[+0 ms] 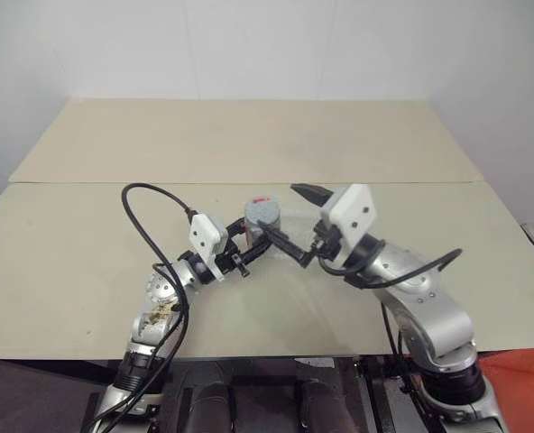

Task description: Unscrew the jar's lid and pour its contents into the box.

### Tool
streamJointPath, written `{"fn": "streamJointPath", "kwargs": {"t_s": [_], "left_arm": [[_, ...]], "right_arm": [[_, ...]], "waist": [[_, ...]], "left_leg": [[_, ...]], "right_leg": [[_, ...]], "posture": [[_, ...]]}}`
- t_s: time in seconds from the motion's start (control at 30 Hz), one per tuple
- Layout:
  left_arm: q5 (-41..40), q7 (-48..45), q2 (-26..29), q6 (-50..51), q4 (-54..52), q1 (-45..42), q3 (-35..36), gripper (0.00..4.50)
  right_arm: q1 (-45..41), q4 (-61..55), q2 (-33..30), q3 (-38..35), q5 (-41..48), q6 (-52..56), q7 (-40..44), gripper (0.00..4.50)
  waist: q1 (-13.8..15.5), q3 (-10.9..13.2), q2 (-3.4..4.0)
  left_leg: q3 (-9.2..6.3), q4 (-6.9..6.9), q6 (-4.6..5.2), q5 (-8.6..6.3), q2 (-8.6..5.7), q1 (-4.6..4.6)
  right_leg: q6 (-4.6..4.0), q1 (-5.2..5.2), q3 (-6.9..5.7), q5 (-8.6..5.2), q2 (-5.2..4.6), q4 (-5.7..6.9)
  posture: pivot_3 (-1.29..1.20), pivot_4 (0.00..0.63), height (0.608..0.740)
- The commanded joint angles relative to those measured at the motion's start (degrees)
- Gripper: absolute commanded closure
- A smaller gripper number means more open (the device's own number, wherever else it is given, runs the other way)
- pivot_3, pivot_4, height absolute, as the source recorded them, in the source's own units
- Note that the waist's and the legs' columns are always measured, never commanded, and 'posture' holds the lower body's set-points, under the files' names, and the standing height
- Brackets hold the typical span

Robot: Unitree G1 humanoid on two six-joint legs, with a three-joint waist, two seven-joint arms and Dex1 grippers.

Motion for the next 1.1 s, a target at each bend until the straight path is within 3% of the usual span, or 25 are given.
{"fn": "streamJointPath", "kwargs": {"t_s": [0.03,0.4,0.77,1.1], "left_arm": [[-0.8,-0.7,-0.2,-2.2,-1.3,-0.9,0.5,2.58],[-0.2,-1.0,-0.2,-2.8,-1.3,-0.5,-0.1,2.58],[0.6,-1.3,-0.3,-3.4,-2.4,-0.5,-1.6,2.58],[0.4,-1.0,0.1,-3.4,-3.4,0.7,-0.9,2.58]], "right_arm": [[0.5,-1.3,-0.8,-2.2,0.3,-2.0,0.5,0.02],[-2.4,-2.5,1.8,-1.8,8.1,0.1,3.4,0.02],[-9.8,10.0,7.6,6.8,-0.5,-5.4,1.9,0.02],[-7.8,9.7,7.3,5.5,-1.4,-5.7,2.2,0.02]], "waist": [[0.0,0.0,0.0],[-0.1,0.0,0.0],[0.0,0.0,0.0],[0.0,0.0,0.0]], "left_leg": [[0.0,0.0,0.0,0.0,0.0,0.0],[-0.03,-0.01,0.0,0.0,0.01,0.01],[-0.01,-0.01,0.0,0.0,0.0,-0.01],[-0.01,-0.01,0.0,0.0,0.01,-0.01]], "right_leg": [[0.0,0.0,0.0,0.0,0.0,0.0],[0.0,0.0,0.01,0.0,0.03,0.01],[0.0,0.0,0.0,0.0,0.01,0.0],[0.0,-0.01,-0.01,0.0,0.01,0.0]], "posture": [[0.0,0.15,0.74],[0.0,0.15,0.74],[0.0,0.15,0.74],[0.0,0.15,0.74]]}}
